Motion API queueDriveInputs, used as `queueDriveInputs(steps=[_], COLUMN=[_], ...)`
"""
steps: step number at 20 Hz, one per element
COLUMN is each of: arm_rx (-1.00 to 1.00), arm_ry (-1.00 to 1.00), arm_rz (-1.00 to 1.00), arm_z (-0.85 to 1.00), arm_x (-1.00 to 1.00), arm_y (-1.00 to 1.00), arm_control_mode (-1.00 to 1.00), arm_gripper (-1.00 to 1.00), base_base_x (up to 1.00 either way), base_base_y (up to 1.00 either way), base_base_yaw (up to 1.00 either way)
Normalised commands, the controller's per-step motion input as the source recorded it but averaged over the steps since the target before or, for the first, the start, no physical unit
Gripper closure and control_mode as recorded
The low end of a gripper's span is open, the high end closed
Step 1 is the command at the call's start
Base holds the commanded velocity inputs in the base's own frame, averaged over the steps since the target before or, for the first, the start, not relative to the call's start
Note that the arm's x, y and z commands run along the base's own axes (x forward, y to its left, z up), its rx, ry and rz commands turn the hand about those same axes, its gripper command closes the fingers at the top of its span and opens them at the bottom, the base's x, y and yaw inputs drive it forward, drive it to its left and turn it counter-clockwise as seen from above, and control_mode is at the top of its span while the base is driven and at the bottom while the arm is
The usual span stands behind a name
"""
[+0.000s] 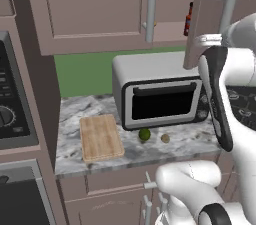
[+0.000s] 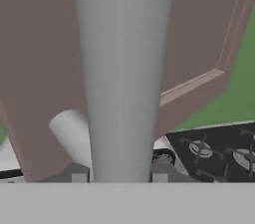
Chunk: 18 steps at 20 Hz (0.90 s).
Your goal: Open the cabinet. Place the bowl and condiment on the counter. Then place the lime and garlic on the cutting board.
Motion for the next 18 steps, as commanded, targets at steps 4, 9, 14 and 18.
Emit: queueDriveInputs(steps=[4, 9, 14, 18], arm_rx=[0.13, 0.11, -0.06, -0.23], arm_ry=[0.15, 0.16, 0.09, -0.06], arm_rz=[-0.18, -0.15, 0.0, 0.04], arm_z=[0.0, 0.0, -0.17, -0.18], arm_x=[-1.0, -1.0, -0.43, -0.43], arm_y=[-0.83, -0.69, 0.4, 0.92], arm_control_mode=[-1.0, -1.0, -1.0, -1.0], arm_gripper=[1.0, 1.0, -1.0, -1.0], base_base_x=[0.0, 0.0, 0.0, 0.0], base_base_y=[0.0, 0.0, 0.0, 0.0], base_base_yaw=[0.0, 0.0, 0.0, 0.0])
